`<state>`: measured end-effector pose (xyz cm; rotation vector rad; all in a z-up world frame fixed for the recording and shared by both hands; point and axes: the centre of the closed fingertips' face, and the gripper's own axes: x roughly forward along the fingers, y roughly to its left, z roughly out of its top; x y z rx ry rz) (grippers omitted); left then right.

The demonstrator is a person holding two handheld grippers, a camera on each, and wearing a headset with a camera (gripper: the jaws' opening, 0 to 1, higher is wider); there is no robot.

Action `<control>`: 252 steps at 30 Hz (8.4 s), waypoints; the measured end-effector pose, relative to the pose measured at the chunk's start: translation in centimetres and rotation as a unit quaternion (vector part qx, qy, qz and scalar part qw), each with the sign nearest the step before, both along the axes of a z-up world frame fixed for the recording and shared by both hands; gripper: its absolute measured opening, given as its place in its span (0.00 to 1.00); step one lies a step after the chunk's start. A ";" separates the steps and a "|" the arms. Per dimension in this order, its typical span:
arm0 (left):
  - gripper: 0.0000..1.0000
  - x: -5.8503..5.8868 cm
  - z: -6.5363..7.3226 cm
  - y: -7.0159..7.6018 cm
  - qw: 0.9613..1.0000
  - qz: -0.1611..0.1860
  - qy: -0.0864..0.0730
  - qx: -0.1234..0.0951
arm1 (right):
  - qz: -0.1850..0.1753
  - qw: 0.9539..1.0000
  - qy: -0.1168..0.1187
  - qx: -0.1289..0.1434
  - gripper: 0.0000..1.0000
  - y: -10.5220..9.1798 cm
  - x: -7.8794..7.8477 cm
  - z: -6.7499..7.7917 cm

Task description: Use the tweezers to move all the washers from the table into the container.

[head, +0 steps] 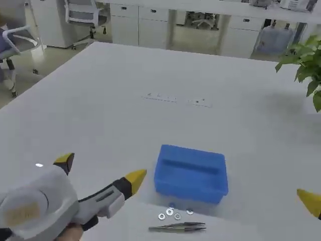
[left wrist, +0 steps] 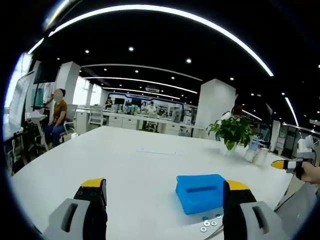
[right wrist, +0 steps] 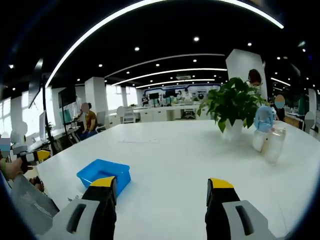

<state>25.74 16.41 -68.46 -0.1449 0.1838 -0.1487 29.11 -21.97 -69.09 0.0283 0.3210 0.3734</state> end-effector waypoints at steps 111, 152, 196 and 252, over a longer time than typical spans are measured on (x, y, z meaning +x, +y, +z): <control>0.12 -4.1 -12.2 -10.8 0.816 -0.475 0.264 0.194 | 0.407 0.899 0.100 -0.124 0.18 21.4 -3.8 -8.5; 0.00 -5.5 -5.2 -12.3 0.752 -0.539 0.166 0.341 | 0.539 0.811 0.104 -0.201 0.08 24.4 -7.4 -11.1; 0.00 -2.7 -2.9 -11.1 0.761 -0.531 0.156 0.339 | 0.541 0.824 0.092 -0.138 0.07 28.9 -5.9 -9.9; 0.97 -0.9 0.5 -7.9 0.979 -0.205 0.002 0.018 | 0.426 0.898 0.105 -0.039 0.02 25.5 -2.8 -3.7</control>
